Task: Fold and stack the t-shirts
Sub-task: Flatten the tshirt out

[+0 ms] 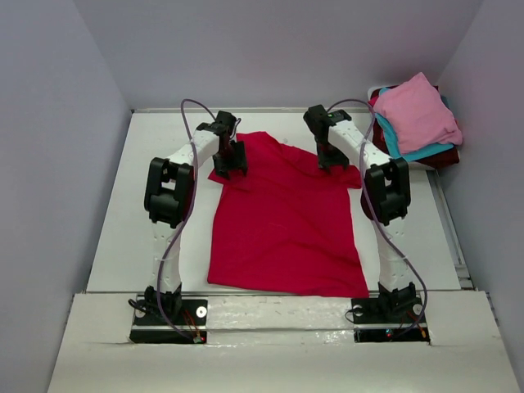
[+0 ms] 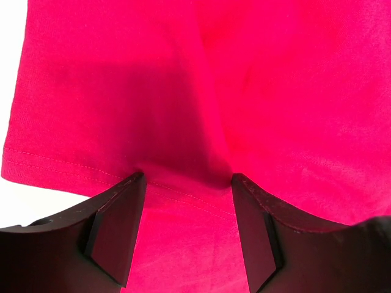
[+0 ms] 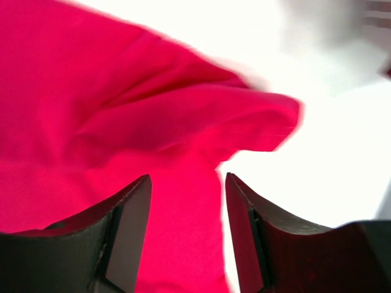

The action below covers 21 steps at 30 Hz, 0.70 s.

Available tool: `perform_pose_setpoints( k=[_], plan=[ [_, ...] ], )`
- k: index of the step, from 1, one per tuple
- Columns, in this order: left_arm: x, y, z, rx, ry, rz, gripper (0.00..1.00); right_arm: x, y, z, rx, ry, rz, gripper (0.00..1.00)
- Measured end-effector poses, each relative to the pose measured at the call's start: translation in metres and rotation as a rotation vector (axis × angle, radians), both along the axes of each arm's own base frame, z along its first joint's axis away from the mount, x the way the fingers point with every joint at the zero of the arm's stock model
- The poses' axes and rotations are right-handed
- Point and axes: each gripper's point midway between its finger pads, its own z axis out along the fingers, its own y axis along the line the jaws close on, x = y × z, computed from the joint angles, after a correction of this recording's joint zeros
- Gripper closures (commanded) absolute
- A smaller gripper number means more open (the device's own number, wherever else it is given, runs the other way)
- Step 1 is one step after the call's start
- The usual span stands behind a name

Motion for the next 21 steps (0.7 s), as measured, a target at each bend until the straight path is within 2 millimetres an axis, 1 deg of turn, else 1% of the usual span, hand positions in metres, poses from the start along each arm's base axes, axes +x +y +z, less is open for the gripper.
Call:
perform_pose_setpoints(
  k=[1, 3, 6, 11, 14, 16, 21],
  plan=[
    [0.0, 0.0, 0.0, -0.002, 0.0, -0.001, 0.31, 0.0, -0.007, 0.001, -0.042, -0.004, -0.008, 0.48],
    [0.0, -0.001, 0.0, -0.005, 0.0, -0.002, 0.3, 0.001, -0.019, 0.002, -0.111, -0.012, -0.022, 0.48],
    [0.0, -0.002, 0.0, -0.009, 0.001, -0.004, 0.31, 0.003, -0.033, -0.003, -0.197, -0.008, -0.039, 0.48],
    [-0.002, -0.004, 0.0, -0.007, 0.0, -0.017, 0.31, 0.004, -0.043, -0.014, -0.26, 0.01, -0.046, 0.48],
    [-0.002, -0.006, 0.0, -0.005, -0.001, -0.027, 0.31, 0.004, -0.042, -0.015, -0.271, 0.011, -0.04, 0.48],
    [-0.003, -0.006, 0.0, -0.007, -0.001, -0.029, 0.31, 0.005, -0.037, -0.013, -0.275, 0.001, -0.028, 0.48],
    [-0.003, -0.008, 0.0, -0.016, 0.0, -0.033, 0.31, 0.005, -0.015, -0.009, -0.277, -0.021, 0.019, 0.47]
  ],
)
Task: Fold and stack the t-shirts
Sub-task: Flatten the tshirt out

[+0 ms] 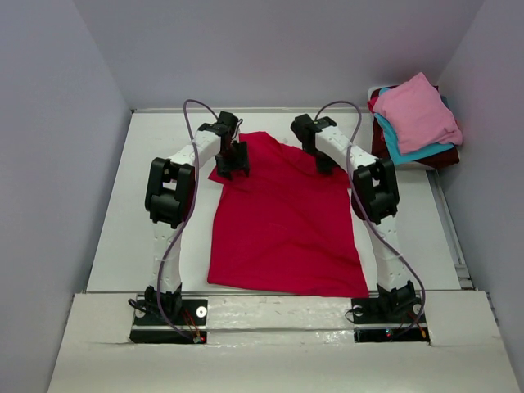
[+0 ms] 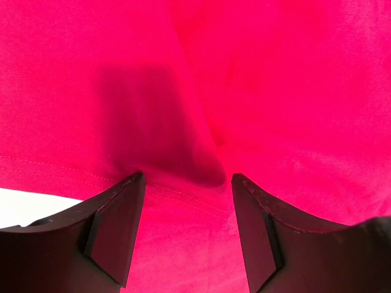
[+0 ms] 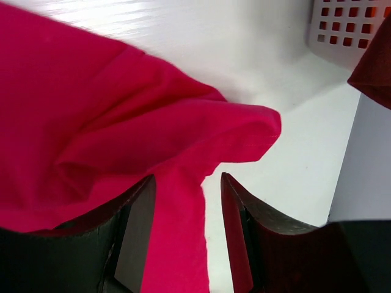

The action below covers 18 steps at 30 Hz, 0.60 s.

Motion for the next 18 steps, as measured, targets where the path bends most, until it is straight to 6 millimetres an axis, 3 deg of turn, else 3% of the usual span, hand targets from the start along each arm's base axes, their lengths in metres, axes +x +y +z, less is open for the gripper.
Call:
perform_pose_setpoints(
  k=[7, 18],
  plan=[
    [0.002, -0.002, -0.001, -0.012, -0.01, -0.003, 0.31, -0.002, 0.021, 0.003, 0.003, -0.01, 0.048, 0.47],
    [0.002, -0.003, -0.002, -0.018, -0.011, -0.005, 0.31, 0.001, 0.021, -0.006, -0.022, -0.009, 0.049, 0.48]
  ],
)
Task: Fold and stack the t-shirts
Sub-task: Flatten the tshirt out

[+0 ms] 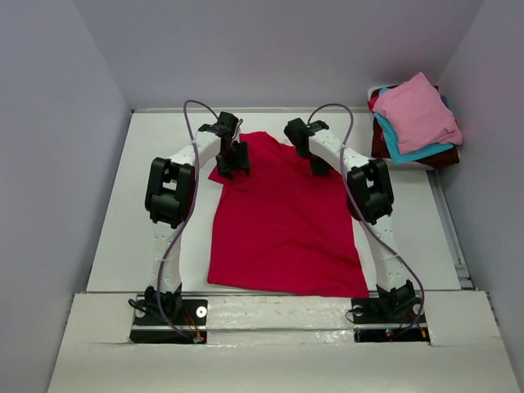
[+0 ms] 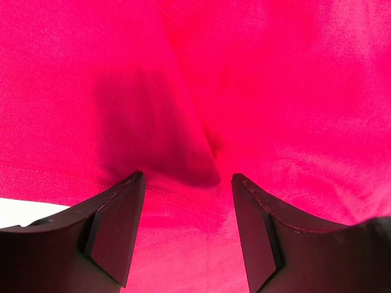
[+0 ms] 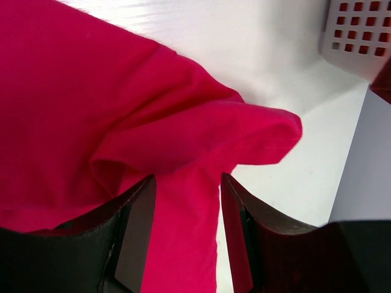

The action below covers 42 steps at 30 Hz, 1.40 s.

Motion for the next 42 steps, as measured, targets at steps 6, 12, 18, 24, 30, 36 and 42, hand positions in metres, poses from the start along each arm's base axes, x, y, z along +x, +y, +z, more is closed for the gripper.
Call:
perform_pose_setpoints(
  k=[6, 12, 18, 24, 30, 36, 42],
  plan=[
    [0.0, 0.0, -0.001, 0.0, 0.0, 0.0, 0.31, 0.003, 0.001, -0.011, -0.007, 0.011, 0.008, 0.48],
    [-0.001, 0.0, -0.003, 0.001, 0.003, 0.0, 0.31, 0.006, 0.001, -0.01, -0.011, -0.004, 0.013, 0.63],
    [-0.001, 0.0, -0.003, -0.002, 0.002, -0.001, 0.31, 0.009, -0.003, -0.01, -0.044, -0.013, 0.012, 0.84],
    [-0.001, 0.0, -0.003, -0.003, 0.001, -0.001, 0.31, 0.01, -0.005, -0.017, -0.064, -0.006, 0.006, 0.93],
    [-0.001, 0.0, -0.003, -0.002, 0.001, -0.001, 0.31, 0.016, -0.003, -0.01, -0.062, -0.032, 0.003, 0.93],
    [-0.001, 0.0, -0.004, -0.003, 0.002, -0.002, 0.31, 0.035, 0.003, 0.02, -0.031, -0.126, -0.007, 0.93],
    [-0.002, 0.0, -0.004, -0.003, 0.001, -0.002, 0.31, 0.055, -0.004, 0.05, 0.001, -0.22, -0.032, 0.93]
  ],
)
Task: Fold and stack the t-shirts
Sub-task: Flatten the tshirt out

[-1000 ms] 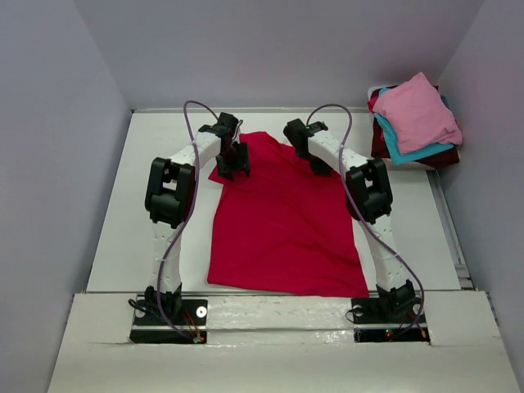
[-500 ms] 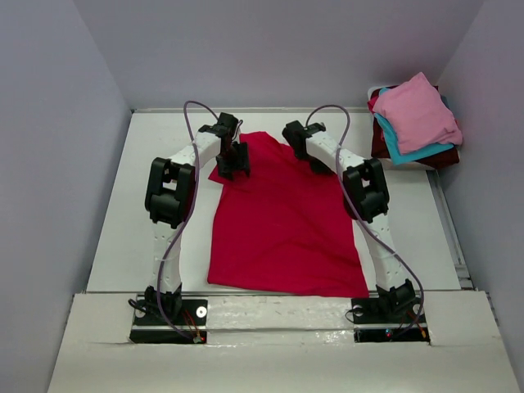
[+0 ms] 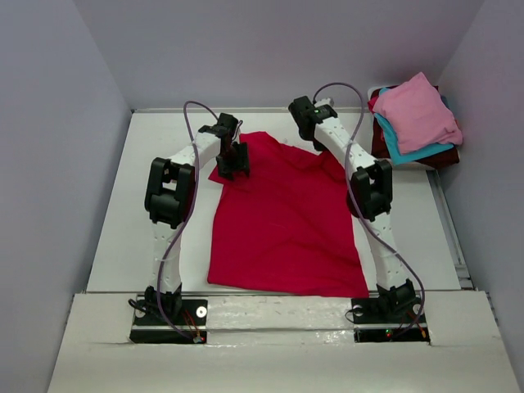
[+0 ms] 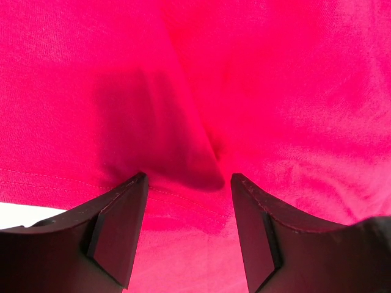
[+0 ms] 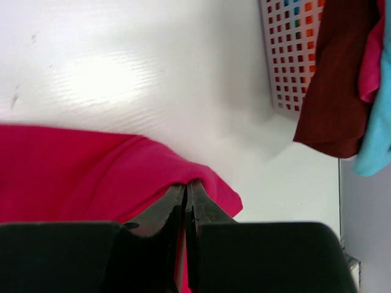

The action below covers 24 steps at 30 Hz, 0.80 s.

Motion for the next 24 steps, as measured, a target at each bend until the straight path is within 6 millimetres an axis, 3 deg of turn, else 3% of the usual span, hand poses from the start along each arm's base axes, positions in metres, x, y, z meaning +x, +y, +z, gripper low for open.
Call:
perform_pose_setpoints(
  k=[4, 12, 17, 18, 19, 20, 21, 22, 23, 24],
  plan=[
    [-0.002, 0.001, 0.0, 0.001, 0.0, -0.001, 0.31, 0.007, -0.027, 0.002, 0.005, -0.008, -0.055, 0.93],
    [-0.015, 0.007, 0.0, 0.015, 0.016, 0.0, 0.31, 0.007, -0.1, -0.018, 0.015, 0.022, -0.22, 0.93],
    [-0.021, 0.011, 0.001, 0.03, 0.021, 0.004, 0.31, 0.001, -0.112, -0.028, 0.019, 0.056, -0.248, 0.92],
    [-0.021, 0.012, 0.001, 0.032, 0.022, 0.005, 0.31, 0.001, -0.111, -0.028, 0.021, 0.057, -0.247, 0.88],
    [-0.022, 0.012, 0.0, 0.034, 0.022, 0.006, 0.31, 0.001, -0.111, -0.029, 0.023, 0.056, -0.248, 0.73],
    [-0.022, 0.013, 0.001, 0.037, 0.021, 0.007, 0.31, 0.001, -0.109, -0.029, 0.031, 0.054, -0.248, 0.64],
    [-0.023, 0.014, 0.001, 0.041, 0.021, 0.008, 0.3, 0.001, -0.106, -0.031, 0.041, 0.056, -0.246, 0.43],
    [-0.022, 0.014, 0.001, 0.046, 0.019, 0.01, 0.3, 0.001, -0.104, -0.032, 0.053, 0.056, -0.247, 0.34],
    [-0.022, 0.015, 0.001, 0.05, 0.017, 0.012, 0.3, 0.0, -0.102, -0.035, 0.066, 0.056, -0.25, 0.18],
    [-0.022, 0.016, 0.001, 0.054, 0.015, 0.013, 0.3, -0.001, -0.101, -0.036, 0.069, 0.067, -0.242, 0.12]
  ],
)
